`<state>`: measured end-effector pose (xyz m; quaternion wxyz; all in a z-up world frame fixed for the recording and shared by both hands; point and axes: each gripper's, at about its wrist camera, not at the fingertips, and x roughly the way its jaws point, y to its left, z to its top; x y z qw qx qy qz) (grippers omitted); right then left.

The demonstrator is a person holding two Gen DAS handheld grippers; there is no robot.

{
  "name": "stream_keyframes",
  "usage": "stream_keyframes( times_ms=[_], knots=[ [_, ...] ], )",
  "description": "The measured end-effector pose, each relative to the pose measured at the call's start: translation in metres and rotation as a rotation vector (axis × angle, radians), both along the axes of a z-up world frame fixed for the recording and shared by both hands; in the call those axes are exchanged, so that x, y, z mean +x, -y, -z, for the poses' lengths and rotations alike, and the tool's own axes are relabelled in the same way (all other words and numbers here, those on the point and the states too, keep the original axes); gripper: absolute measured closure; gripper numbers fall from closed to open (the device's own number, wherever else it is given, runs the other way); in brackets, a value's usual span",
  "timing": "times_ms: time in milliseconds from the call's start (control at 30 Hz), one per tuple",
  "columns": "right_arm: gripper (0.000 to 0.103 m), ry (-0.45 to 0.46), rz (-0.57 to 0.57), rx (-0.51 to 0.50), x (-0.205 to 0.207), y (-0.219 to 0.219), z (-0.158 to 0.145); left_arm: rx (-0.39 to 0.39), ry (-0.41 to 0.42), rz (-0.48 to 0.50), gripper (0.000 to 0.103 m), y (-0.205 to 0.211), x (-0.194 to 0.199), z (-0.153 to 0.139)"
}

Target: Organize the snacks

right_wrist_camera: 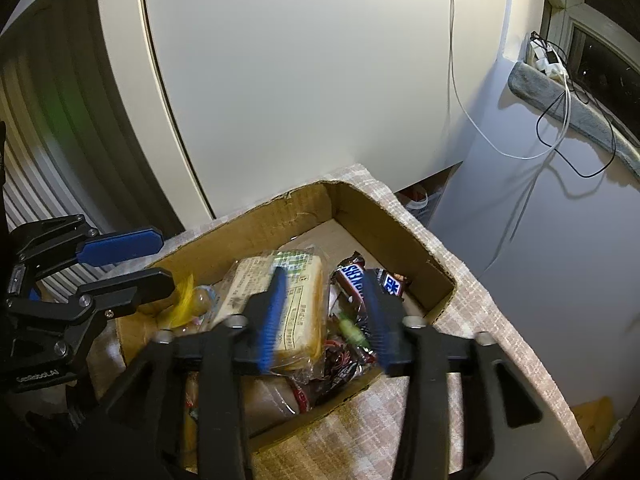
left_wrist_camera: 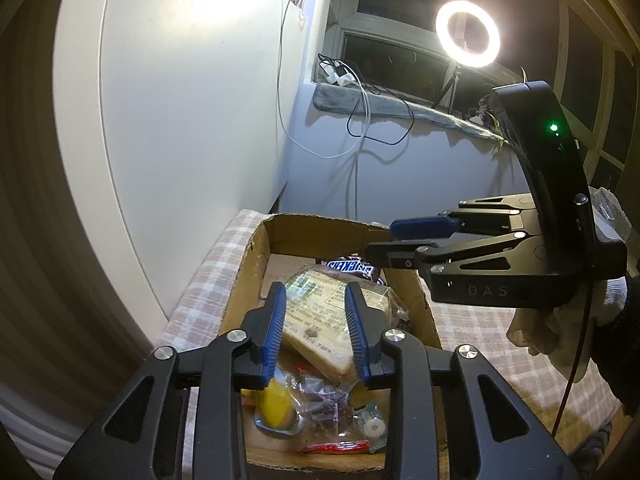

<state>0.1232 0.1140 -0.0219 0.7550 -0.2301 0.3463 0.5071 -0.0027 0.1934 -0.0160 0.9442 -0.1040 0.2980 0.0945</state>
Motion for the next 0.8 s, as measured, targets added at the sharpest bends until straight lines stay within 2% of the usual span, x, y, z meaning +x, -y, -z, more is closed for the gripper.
stream_keyframes(
  times_ms=[33,67,133,233,300,400,533,800],
  knots=[
    [0.041,0.0,0.0,0.005,0.0,0.0001,-0.001,0.0,0.001,-0.001,0.059,0.0,-0.0002,-0.0001],
    [0.037,0.002,0.001,0.007,-0.0001,0.0001,-0.0018,-0.001,0.003,-0.003,0.057,0.0,-0.0007,-0.0003],
    [0.021,0.028,0.013,0.011,-0.001,0.0001,-0.0034,-0.001,0.003,-0.002,0.056,-0.0001,-0.0008,-0.0002],
    [0.013,0.042,0.019,0.02,-0.0018,0.0005,-0.0061,0.0,0.001,-0.002,0.05,-0.0002,-0.0007,0.0002],
    [0.011,0.048,0.02,0.018,-0.0026,-0.0004,-0.0066,0.0,0.0,-0.001,0.047,0.0003,-0.0007,0.0003],
    [0.01,0.06,0.026,0.015,-0.0032,-0.0011,-0.0063,0.007,-0.001,-0.003,0.038,0.0017,-0.0013,0.0002],
    [0.005,0.061,0.034,0.022,-0.0029,0.0009,-0.0059,0.013,-0.004,-0.008,0.033,0.0035,-0.002,-0.0002],
    [0.005,0.045,0.049,0.043,-0.0019,0.0073,-0.0079,0.012,-0.007,-0.03,0.031,0.0019,-0.0036,-0.0013]
  ],
)
